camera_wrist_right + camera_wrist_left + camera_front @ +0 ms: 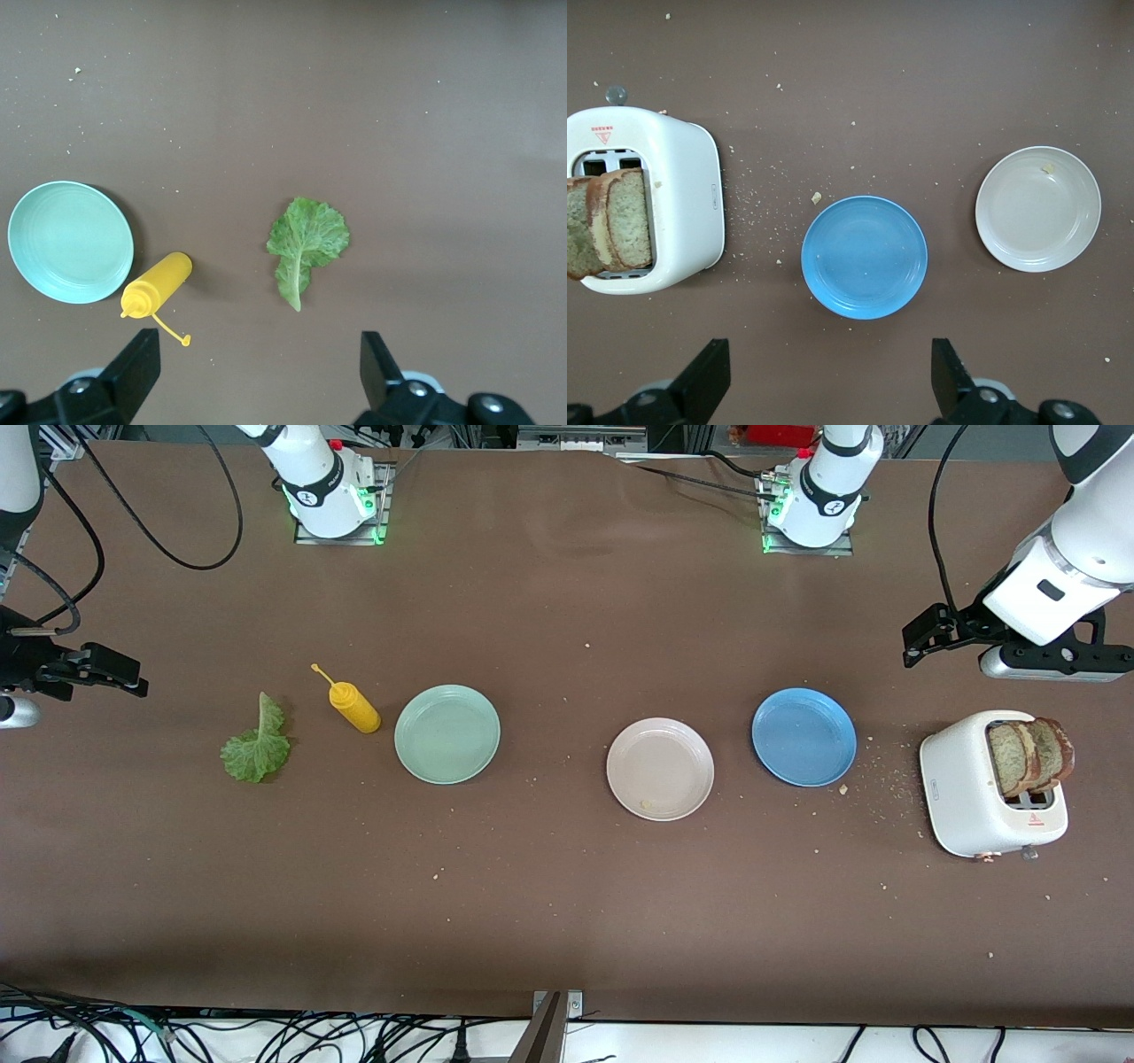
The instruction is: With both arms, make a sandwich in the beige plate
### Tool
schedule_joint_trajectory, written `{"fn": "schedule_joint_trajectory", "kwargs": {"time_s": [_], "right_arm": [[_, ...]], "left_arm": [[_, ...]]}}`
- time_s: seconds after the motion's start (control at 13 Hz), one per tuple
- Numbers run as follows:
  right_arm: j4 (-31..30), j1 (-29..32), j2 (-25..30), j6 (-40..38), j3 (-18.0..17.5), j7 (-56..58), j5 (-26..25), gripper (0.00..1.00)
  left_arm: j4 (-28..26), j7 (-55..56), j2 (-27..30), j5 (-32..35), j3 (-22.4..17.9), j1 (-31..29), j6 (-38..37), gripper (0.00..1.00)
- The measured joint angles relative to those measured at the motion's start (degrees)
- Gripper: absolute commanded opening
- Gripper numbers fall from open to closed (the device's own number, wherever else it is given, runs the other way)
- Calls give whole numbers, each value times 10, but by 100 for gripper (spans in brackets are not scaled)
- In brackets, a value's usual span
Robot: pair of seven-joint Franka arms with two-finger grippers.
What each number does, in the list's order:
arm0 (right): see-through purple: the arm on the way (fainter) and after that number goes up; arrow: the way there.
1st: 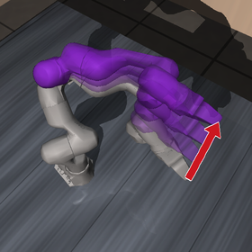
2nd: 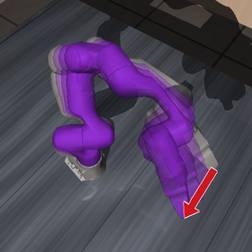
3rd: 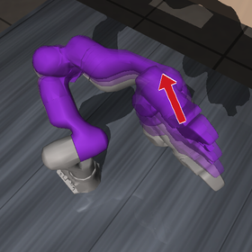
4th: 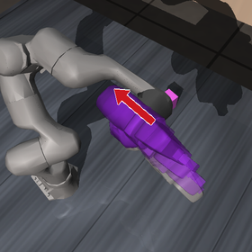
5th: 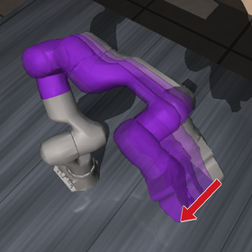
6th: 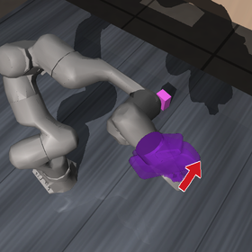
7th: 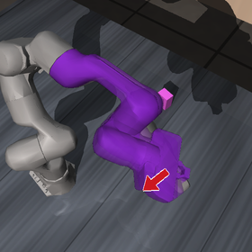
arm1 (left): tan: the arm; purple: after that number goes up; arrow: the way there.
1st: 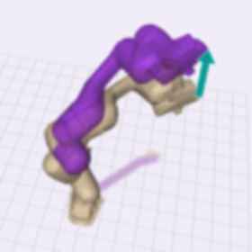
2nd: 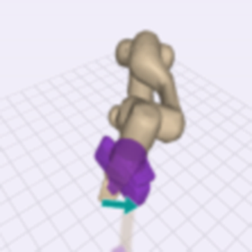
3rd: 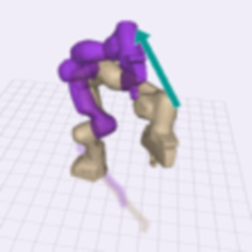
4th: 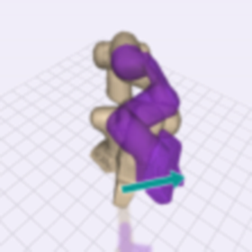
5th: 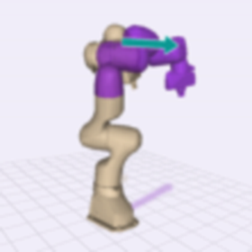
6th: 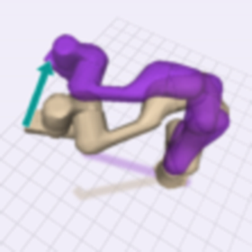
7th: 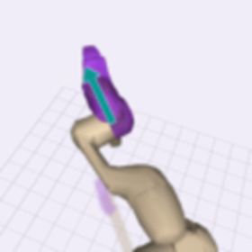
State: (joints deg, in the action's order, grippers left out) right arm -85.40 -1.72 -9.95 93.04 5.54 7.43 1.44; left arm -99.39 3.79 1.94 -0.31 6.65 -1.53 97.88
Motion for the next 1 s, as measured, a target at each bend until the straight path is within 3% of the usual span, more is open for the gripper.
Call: {"fn": "schedule_joint_trajectory", "kwargs": {"time_s": [0.54, 1.0], "right_arm": [[0, 0, 0, 0, 0, 0, 0, 100], [0, 1, 0, 0, 1, 0, 0, 100]], "left_arm": [[0, -8, -58, 7, -6, -68, 2, 100], [0, -114, -120, 64, -7, -147, 102, 100]]}}
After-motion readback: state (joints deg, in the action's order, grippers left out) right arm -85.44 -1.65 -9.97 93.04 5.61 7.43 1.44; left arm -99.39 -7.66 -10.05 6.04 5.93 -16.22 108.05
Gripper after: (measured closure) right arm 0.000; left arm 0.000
